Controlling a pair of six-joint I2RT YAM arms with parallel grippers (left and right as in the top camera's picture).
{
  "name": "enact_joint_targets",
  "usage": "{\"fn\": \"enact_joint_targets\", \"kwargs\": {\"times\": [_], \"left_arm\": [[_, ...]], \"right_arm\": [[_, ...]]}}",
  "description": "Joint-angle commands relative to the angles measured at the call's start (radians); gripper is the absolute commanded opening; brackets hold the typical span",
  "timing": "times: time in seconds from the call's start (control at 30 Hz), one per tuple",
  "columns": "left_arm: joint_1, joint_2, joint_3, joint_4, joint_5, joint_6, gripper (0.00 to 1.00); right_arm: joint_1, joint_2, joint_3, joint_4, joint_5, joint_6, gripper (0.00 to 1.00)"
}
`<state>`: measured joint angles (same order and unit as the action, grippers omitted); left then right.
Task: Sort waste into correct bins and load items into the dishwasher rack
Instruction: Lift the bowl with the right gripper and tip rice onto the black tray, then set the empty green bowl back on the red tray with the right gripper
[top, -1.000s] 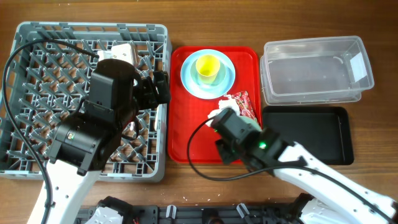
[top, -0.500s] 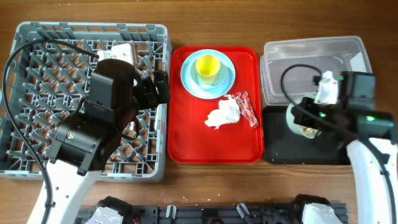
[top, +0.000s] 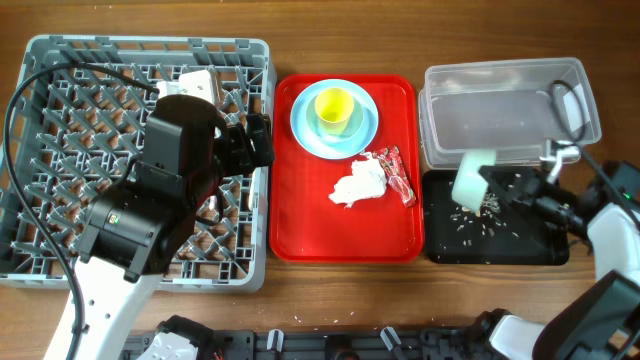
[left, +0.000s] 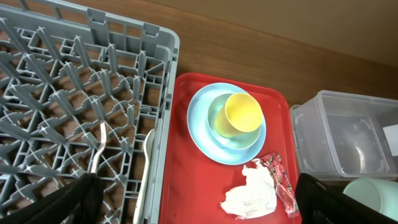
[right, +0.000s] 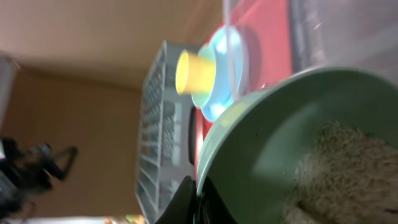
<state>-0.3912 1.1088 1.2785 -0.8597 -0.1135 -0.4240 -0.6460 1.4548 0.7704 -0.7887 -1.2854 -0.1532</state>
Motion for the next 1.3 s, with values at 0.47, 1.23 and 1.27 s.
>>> {"fn": "enact_joint_targets", "kwargs": {"times": [0.47, 1.23, 1.27], "left_arm": [[0.004, -0.003, 0.006, 0.003, 0.005, -0.006, 1.0], [0.004, -0.003, 0.006, 0.003, 0.005, -0.006, 1.0], [0.004, -0.003, 0.006, 0.003, 0.005, -0.006, 1.0]], "right_arm": [[-0.217, 0.031, -0.133, -0.231, -0.331, -0.041, 0.04], [1.054, -0.162, 0.309, -0.201, 1.128, 0.547, 0.04], [1.169, -0.128, 0.307, -0.202, 1.214, 0.622, 0.04]]}}
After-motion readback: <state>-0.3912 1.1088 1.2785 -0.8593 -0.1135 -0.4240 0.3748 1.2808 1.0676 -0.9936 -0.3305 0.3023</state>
